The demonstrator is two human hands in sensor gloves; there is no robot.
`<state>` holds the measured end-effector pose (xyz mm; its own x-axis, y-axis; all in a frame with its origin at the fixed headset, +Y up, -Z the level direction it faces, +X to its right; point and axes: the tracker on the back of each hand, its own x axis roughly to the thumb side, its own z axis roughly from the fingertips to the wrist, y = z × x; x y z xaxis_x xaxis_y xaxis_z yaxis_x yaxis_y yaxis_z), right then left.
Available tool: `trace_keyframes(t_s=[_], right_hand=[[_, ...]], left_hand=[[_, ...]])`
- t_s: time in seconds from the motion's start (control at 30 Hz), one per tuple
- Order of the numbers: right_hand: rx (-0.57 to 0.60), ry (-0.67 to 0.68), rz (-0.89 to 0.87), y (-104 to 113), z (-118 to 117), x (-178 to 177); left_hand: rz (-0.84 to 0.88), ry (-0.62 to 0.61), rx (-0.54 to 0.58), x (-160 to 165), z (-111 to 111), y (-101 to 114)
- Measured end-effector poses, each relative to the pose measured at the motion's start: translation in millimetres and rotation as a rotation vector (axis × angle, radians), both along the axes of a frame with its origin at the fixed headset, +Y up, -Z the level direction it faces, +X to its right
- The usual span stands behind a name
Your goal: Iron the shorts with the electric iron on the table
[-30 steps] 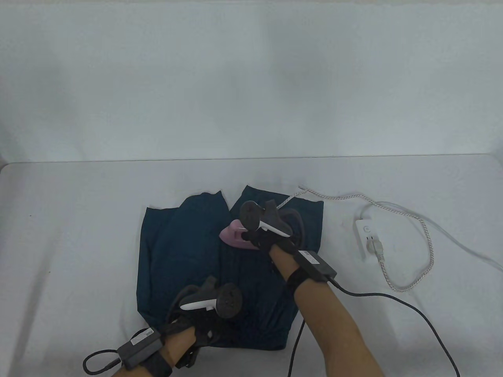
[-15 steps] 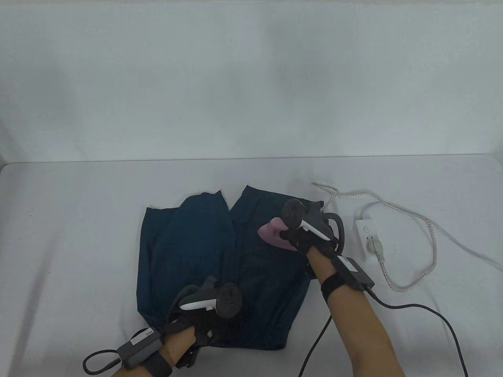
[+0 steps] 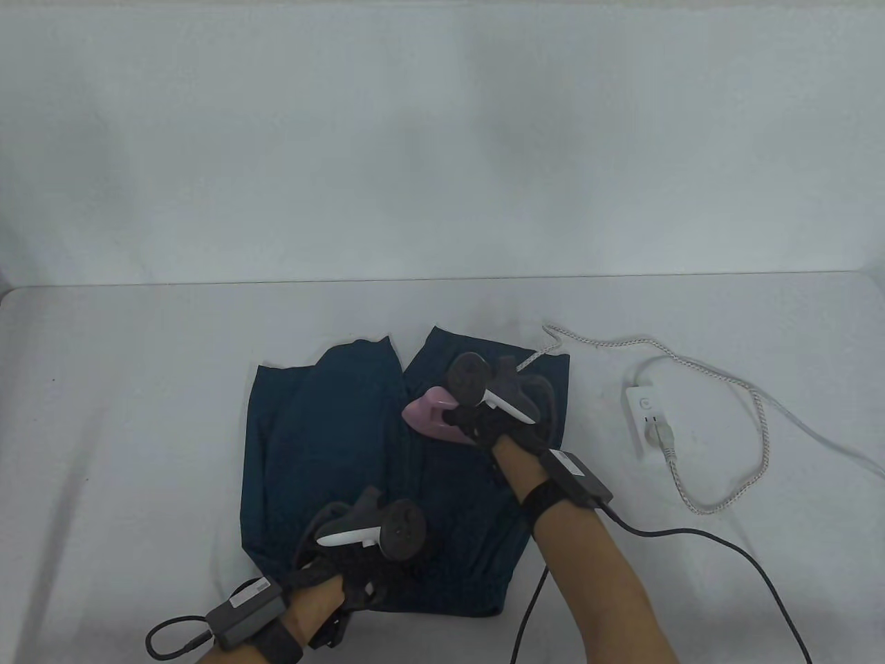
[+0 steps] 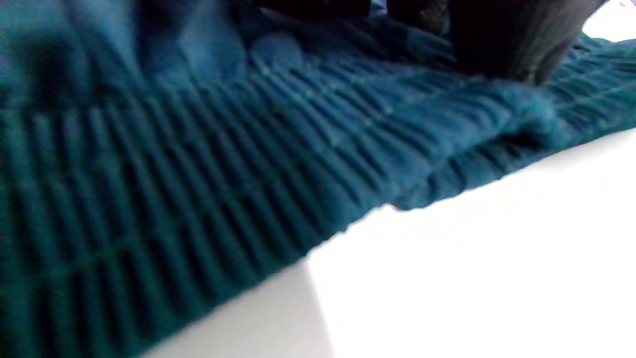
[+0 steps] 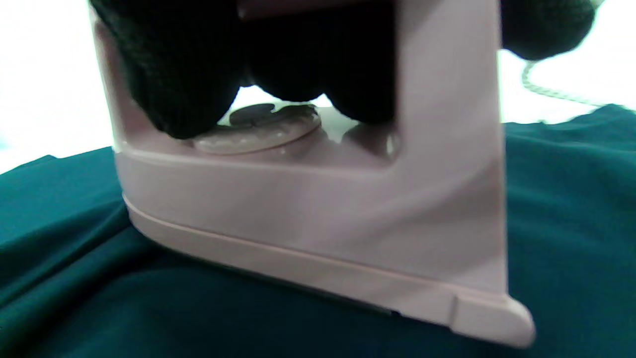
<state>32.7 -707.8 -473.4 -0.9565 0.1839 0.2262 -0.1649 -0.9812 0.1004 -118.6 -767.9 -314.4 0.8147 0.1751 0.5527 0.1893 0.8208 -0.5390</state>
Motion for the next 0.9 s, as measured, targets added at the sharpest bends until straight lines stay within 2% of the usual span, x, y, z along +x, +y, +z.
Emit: trace_keyframes(t_s=[0.27, 0.43, 0.67, 0.9], right_hand=[[-0.001, 0.098, 0.016, 2, 6, -56], [0.008, 0.120, 0.042, 1, 9, -63], [-0.001, 0.102, 0.061, 0, 12, -36], [-0.013, 0.056, 0.077, -1, 17, 9]], left_hand=[[-0.001, 0.004, -0.001, 0, 0, 0], [-0.002, 0.004, -0.001, 0, 0, 0], [0.001, 0.002, -0.001, 0, 0, 0], [0.001, 0.002, -0.001, 0, 0, -1]])
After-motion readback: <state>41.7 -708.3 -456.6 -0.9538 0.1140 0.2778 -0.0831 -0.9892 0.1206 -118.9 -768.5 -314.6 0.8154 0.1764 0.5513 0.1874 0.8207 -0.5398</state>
